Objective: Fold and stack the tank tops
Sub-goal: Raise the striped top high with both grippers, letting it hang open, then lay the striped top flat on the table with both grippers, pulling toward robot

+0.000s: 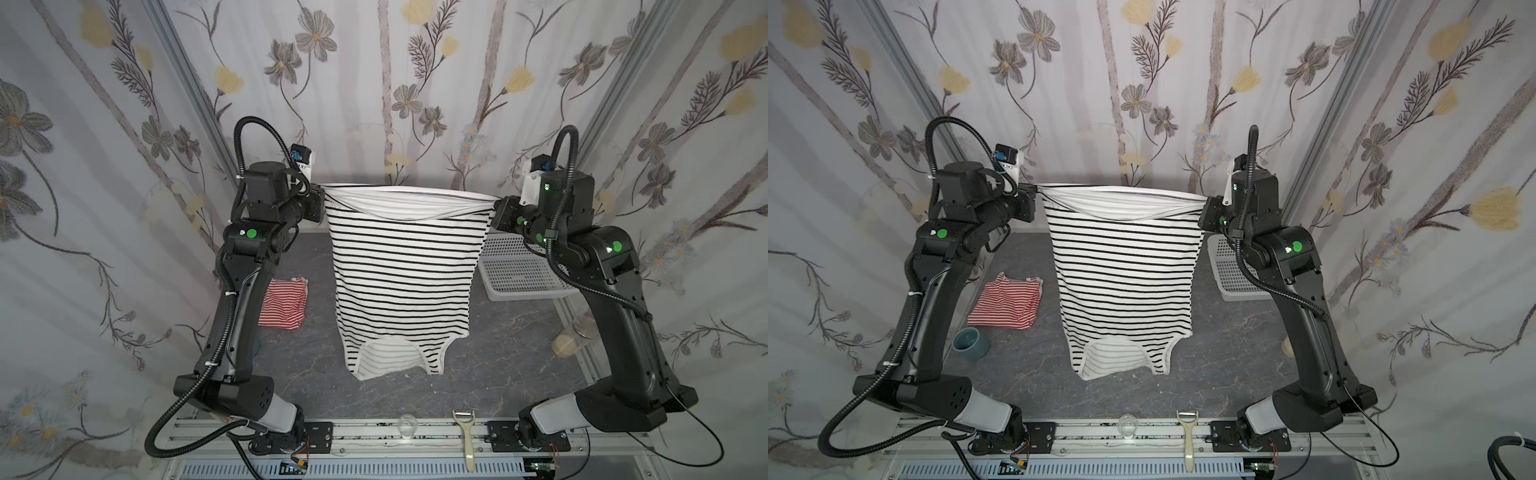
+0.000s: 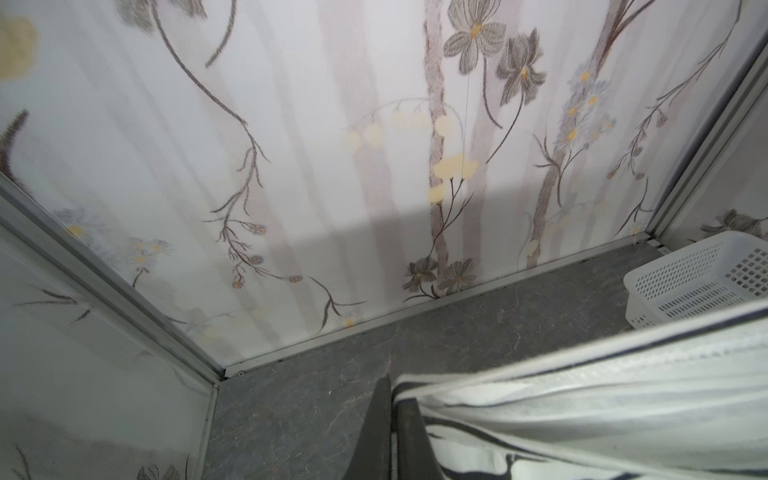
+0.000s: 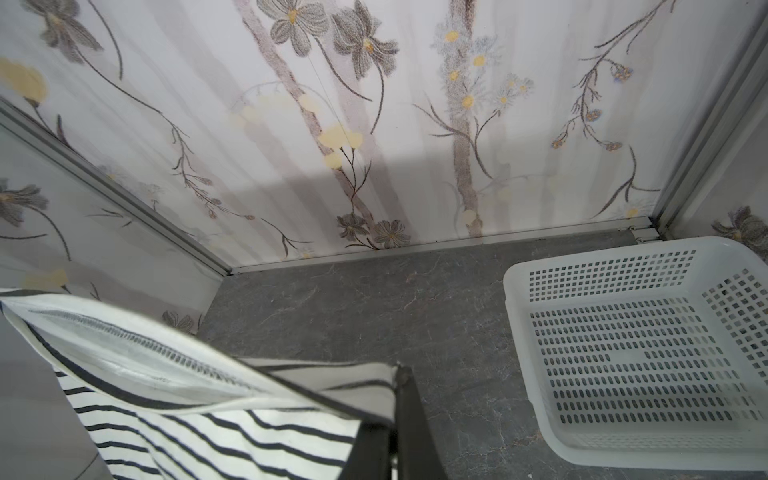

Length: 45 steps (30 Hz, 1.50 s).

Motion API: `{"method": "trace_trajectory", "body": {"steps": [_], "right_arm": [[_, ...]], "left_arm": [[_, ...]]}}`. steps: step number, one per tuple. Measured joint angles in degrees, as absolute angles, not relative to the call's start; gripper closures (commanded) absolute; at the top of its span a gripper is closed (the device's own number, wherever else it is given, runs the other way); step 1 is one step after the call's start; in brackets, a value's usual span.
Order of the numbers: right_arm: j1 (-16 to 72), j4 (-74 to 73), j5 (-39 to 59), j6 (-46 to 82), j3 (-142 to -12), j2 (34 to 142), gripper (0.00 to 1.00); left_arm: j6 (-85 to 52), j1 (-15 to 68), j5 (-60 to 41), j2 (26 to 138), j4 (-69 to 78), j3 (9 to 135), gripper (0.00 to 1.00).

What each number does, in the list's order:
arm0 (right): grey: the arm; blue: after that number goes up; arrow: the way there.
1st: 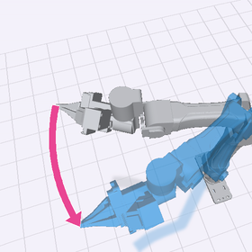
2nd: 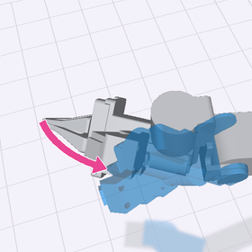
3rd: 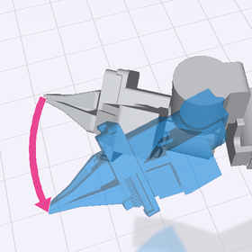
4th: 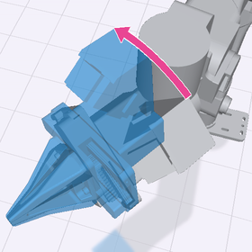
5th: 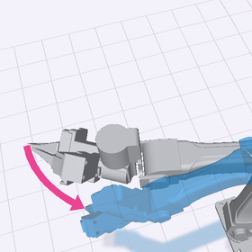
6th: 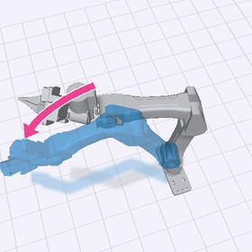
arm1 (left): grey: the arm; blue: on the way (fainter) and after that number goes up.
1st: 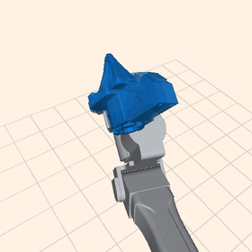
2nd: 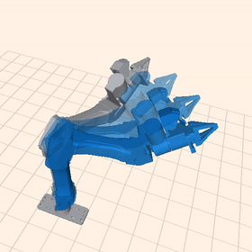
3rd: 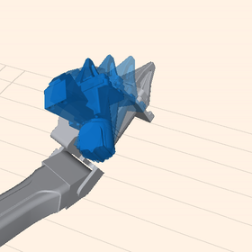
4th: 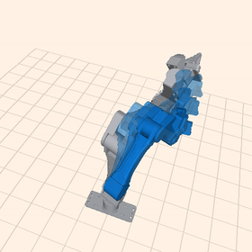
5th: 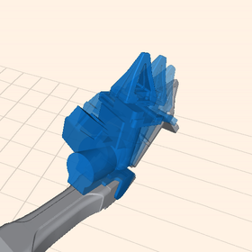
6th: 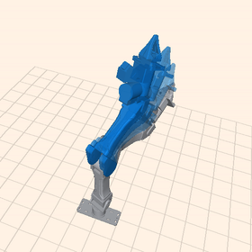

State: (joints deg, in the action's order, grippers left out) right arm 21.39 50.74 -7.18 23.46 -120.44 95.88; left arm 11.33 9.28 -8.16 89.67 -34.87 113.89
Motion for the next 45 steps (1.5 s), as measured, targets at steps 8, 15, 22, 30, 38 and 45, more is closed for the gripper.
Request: {"method": "trace_trajectory", "body": {"steps": [8, 15, 22, 30, 38, 45], "right_arm": [[15.9, 48.4, 4.1, 23.5, -137.8, 109.7, 1.00], [14.3, 44.6, 12.2, 24.6, -140.6, 111.7, 1.00], [16.6, 39.0, 13.2, 25.2, -111.3, 104.0, 1.00], [23.3, 26.9, 14.4, 28.9, -69.2, 87.3, 1.00], [24.7, 19.8, 14.3, 32.5, -47.2, 80.2, 1.00], [25.5, 17.3, 14.7, 34.5, -37.3, 76.1, 1.00]], "left_arm": [[11.3, 8.1, -6.0, 102.5, -34.1, 131.4, 1.00], [10.5, 6.5, -6.1, 98.6, -31.2, 128.1, 1.00], [11.0, 4.4, -7.2, 87.4, -26.2, 96.7, 1.00], [16.8, 2.8, -9.6, 71.3, -23.0, 62.0, 1.00], [23.9, 2.9, -12.8, 67.2, -23.1, 45.8, 1.00], [29.5, 2.9, -14.8, 66.5, -26.4, 40.3, 1.00]]}}
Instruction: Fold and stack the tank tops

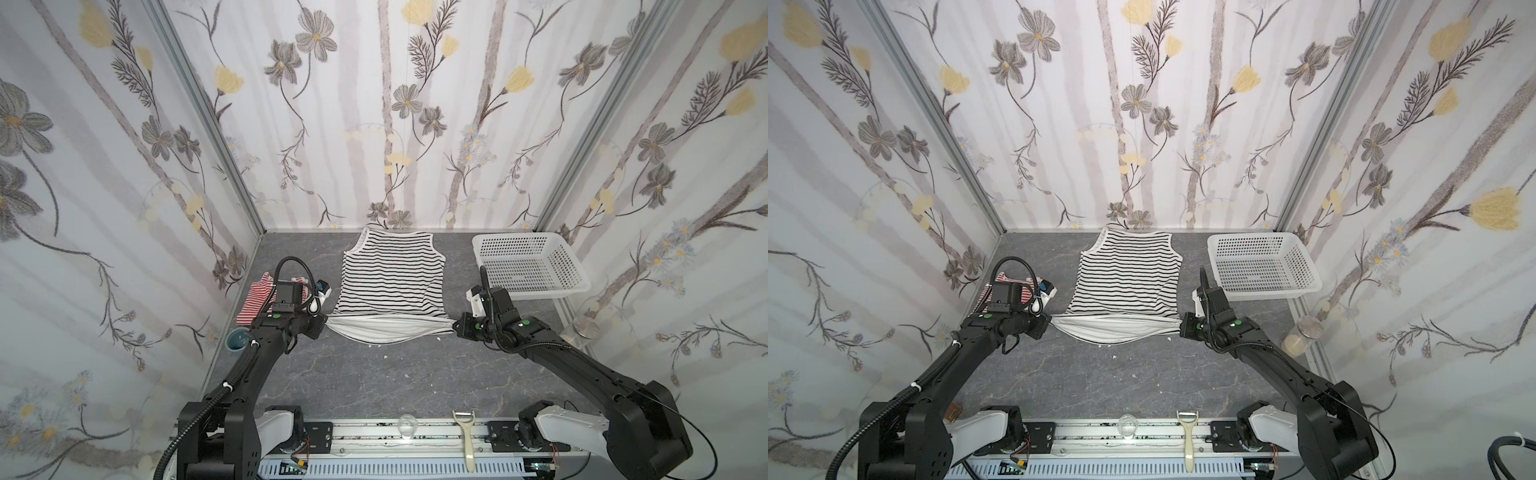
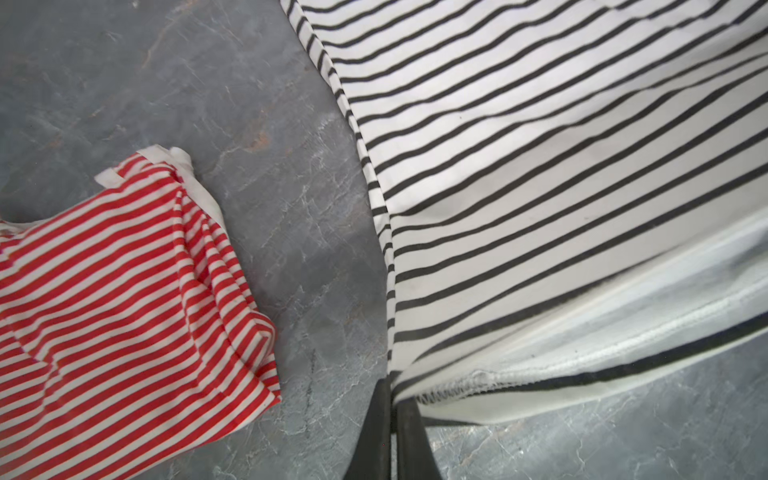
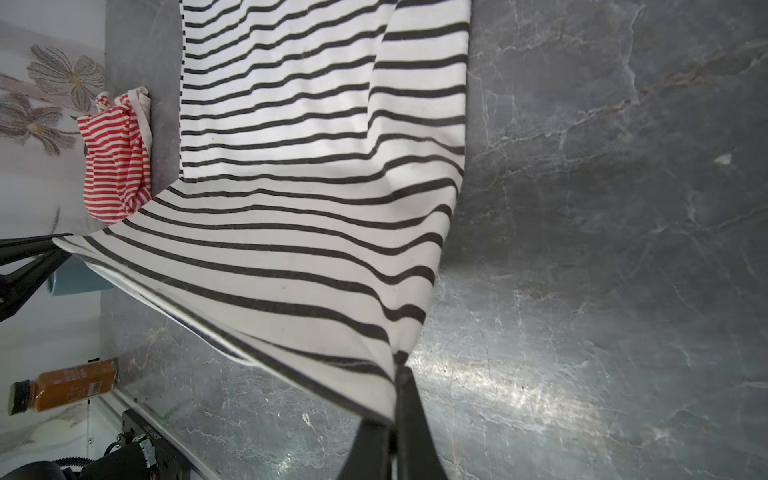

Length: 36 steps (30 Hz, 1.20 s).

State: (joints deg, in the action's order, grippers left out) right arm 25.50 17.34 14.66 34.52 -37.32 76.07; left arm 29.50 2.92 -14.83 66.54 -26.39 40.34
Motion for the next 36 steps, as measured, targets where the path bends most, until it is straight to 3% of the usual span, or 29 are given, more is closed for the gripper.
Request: {"method": "trace_trajectory", "body": {"steps": [14, 20, 23, 29, 33, 36], "right_arm": [[35.0, 16.3, 10.1, 39.6, -31.6, 76.7, 0.98], [36.1, 20.6, 4.7, 40.8, -31.5, 76.6, 0.74], [36.1, 23.7, 2.2, 41.6, -31.5, 75.0, 0.67], [36.0, 28.3, 0.8, 42.0, -31.6, 68.6, 0.61], [36.0, 27.8, 0.3, 43.1, -32.2, 66.9, 0.61], [36.3, 25.8, 1.1, 44.4, -33.2, 71.3, 0.61]], "left_arm": [[37.4, 4.6, -13.5, 66.8, -32.0, 33.9, 1.00], [39.8, 5.3, -11.4, 67.1, -32.7, 32.2, 0.97], [41.2, 5.3, -9.2, 67.0, -33.4, 31.7, 0.90], [43.4, 5.3, -7.9, 66.7, -36.4, 32.6, 0.77], [44.4, 5.2, -9.1, 66.4, -39.1, 35.7, 0.75], [45.0, 5.1, -11.2, 66.7, -40.6, 38.3, 0.73]]}}
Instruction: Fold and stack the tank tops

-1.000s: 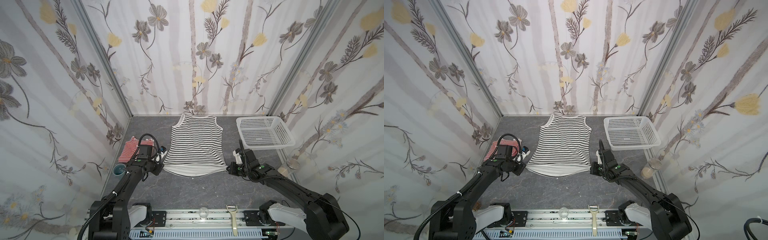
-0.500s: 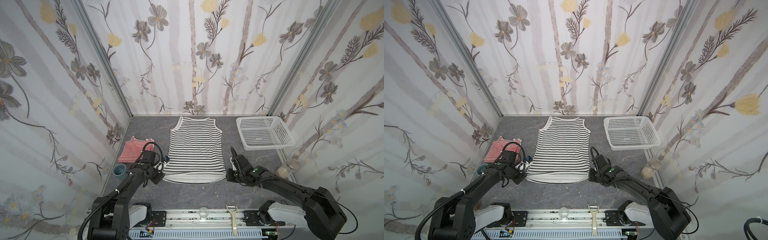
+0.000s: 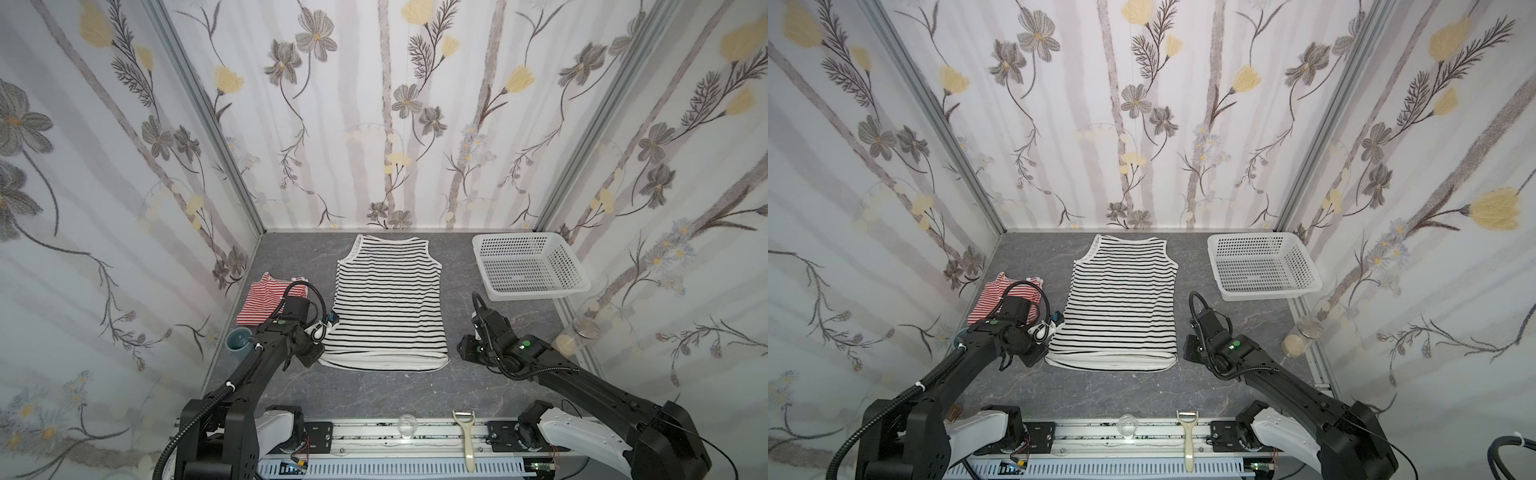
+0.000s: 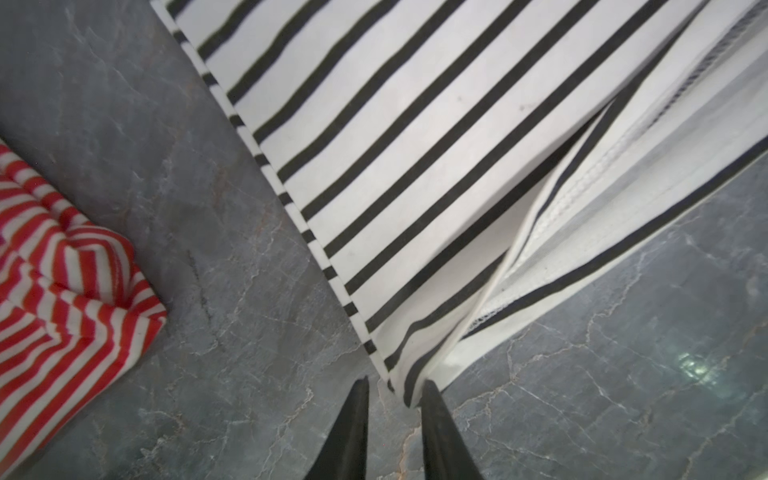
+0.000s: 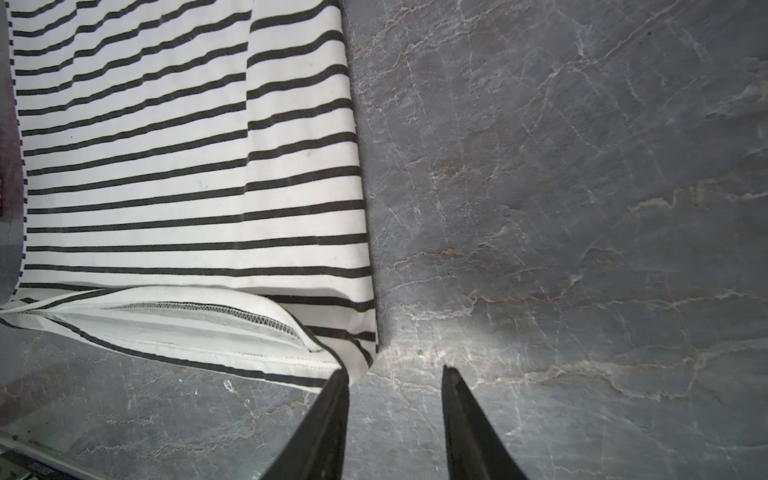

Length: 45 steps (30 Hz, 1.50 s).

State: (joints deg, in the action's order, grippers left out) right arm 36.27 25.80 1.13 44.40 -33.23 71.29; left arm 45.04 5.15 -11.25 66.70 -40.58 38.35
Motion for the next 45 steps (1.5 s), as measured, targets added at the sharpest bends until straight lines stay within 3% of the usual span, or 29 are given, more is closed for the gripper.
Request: {"method": "trace_trajectory", "body": {"steps": [8, 15, 28, 45], "right_arm": [[36.8, 17.5, 3.6, 45.6, -37.7, 83.4, 0.62], [40.0, 11.0, 8.5, 46.5, -37.7, 88.0, 0.60], [50.3, 9.2, 10.4, 50.5, -34.1, 85.9, 0.60], [51.2, 9.8, 9.8, 52.4, -32.1, 75.2, 0.60]], "left_arm": [[42.9, 5.3, -20.3, 77.9, -40.0, 48.5, 0.72], [40.3, 6.9, -24.3, 84.7, -37.5, 49.5, 0.72], [38.3, 11.9, -22.2, 82.0, -35.8, 41.4, 0.72], [37.6, 18.5, -17.6, 76.6, -35.2, 34.6, 0.72]]}}
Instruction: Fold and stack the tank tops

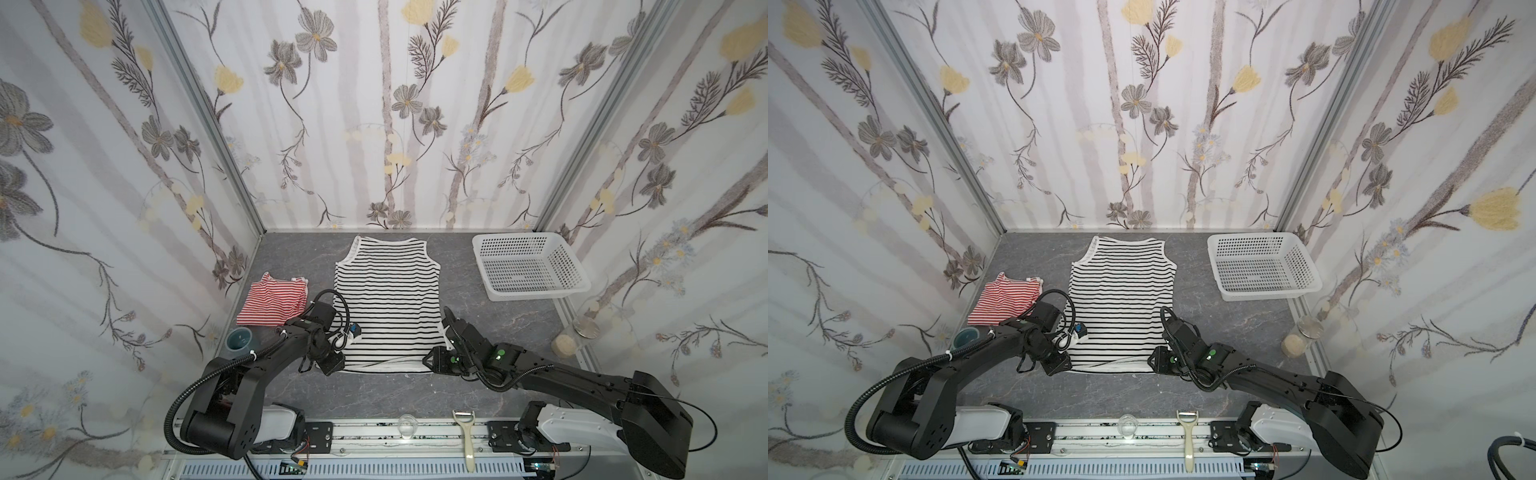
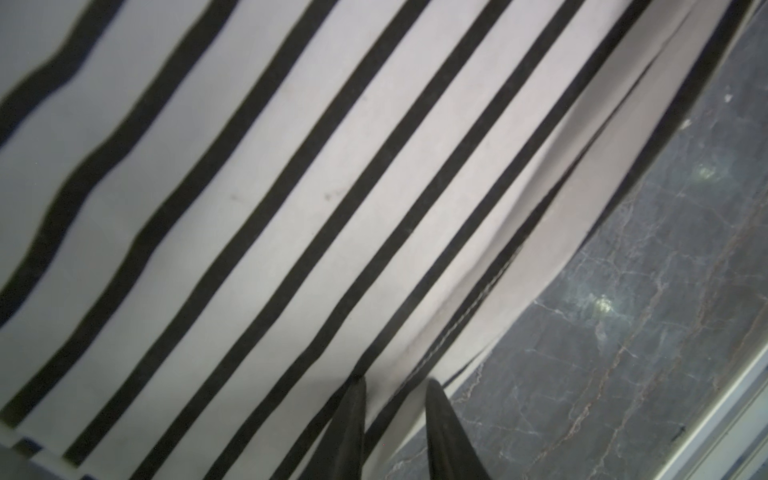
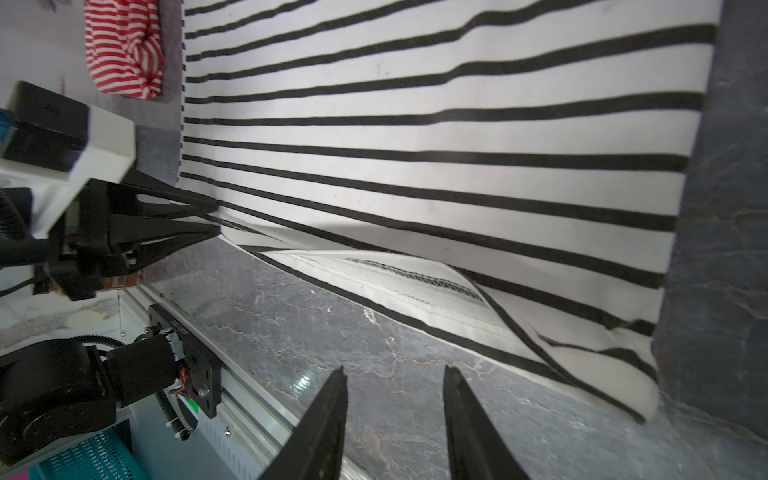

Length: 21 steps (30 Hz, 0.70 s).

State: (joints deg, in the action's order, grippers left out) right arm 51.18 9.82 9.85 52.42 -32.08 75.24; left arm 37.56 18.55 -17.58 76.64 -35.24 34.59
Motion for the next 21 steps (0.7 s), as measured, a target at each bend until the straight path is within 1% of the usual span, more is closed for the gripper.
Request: {"method": "trace_trajectory", "body": {"steps": [4, 13, 17, 21], "right_arm": [[50.2, 8.5, 9.9, 52.6, -34.1, 76.8, 0.60], [49.1, 7.5, 7.1, 53.0, -38.2, 89.3, 0.60], [50.9, 7.6, 7.1, 52.9, -38.0, 89.6, 0.60], [53.6, 8.4, 7.2, 53.2, -36.2, 87.5, 0.60]], "left_arm": [[38.5, 19.5, -16.0, 77.7, -35.2, 34.4, 0.73], [40.6, 19.9, -15.2, 77.9, -35.6, 35.0, 0.74], [41.1, 20.1, -15.1, 78.1, -35.8, 35.0, 0.74], [41.5, 20.1, -15.1, 78.1, -35.9, 35.4, 0.74]]}}
